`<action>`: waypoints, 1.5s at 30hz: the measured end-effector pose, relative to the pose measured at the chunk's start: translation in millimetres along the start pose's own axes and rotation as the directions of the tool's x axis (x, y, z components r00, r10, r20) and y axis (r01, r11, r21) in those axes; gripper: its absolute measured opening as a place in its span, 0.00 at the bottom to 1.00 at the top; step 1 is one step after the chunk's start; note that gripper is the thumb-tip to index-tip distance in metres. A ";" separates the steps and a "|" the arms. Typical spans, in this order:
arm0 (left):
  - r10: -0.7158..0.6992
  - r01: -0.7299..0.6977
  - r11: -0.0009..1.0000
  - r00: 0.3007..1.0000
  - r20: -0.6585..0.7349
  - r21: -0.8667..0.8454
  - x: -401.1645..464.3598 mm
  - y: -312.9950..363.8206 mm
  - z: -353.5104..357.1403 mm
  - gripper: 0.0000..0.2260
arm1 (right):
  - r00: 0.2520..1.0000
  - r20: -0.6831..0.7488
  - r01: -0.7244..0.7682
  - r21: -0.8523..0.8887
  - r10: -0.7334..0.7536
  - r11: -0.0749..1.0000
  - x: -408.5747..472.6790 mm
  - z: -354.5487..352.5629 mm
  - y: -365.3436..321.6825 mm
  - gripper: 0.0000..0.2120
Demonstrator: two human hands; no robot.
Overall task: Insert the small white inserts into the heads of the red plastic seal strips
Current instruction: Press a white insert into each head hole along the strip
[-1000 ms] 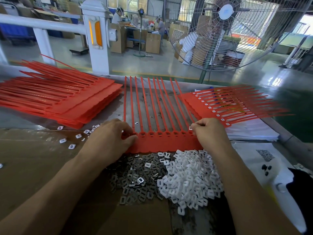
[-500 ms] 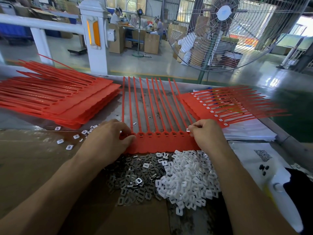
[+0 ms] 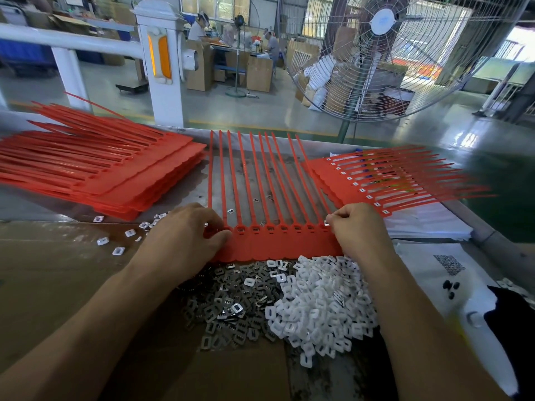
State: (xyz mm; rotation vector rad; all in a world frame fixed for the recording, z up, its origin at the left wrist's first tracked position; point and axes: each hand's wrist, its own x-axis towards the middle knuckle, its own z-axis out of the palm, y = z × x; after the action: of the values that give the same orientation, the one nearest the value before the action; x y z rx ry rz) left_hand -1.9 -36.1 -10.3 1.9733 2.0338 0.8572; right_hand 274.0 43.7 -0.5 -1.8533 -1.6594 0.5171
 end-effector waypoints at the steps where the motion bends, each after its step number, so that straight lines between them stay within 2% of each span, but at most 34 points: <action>1: -0.001 0.001 1.000 1.000 -0.002 -0.003 -0.2 0.2 0.0 0.07 | 1.000 -0.002 -0.004 0.007 0.004 1.000 0.3 -0.5 0.0 0.08; 8: -0.013 0.013 1.000 1.000 0.006 -0.003 -0.6 1.7 -1.4 0.08 | 1.000 0.012 0.008 0.006 -0.008 1.000 0.6 -1.2 0.0 0.07; 17: -0.010 0.010 1.000 1.000 0.014 -0.001 -0.9 3.1 -3.4 0.08 | 0.993 -0.022 -0.114 0.104 0.117 0.988 7.6 -6.3 5.4 0.07; 24: -0.016 0.016 1.000 1.000 0.017 0.001 -0.9 3.9 -3.3 0.08 | 0.998 0.054 0.009 -0.007 -0.008 1.000 5.1 -0.8 5.4 0.07; 29: -0.007 0.007 1.000 1.000 0.011 0.008 -0.6 4.3 -3.3 0.08 | 0.997 0.075 0.017 -0.007 -0.016 1.000 5.7 -0.1 5.3 0.05; 45: 0.006 -0.006 1.000 1.000 0.006 0.022 -0.5 2.3 -2.3 0.09 | 1.000 -0.001 -0.013 -0.006 0.013 1.000 5.9 4.7 3.8 0.05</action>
State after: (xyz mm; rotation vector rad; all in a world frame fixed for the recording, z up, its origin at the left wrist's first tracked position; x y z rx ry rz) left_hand -1.1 -37.3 -7.3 1.9920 2.0437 0.8330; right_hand 274.7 50.1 -5.9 -1.8695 -1.6519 0.5169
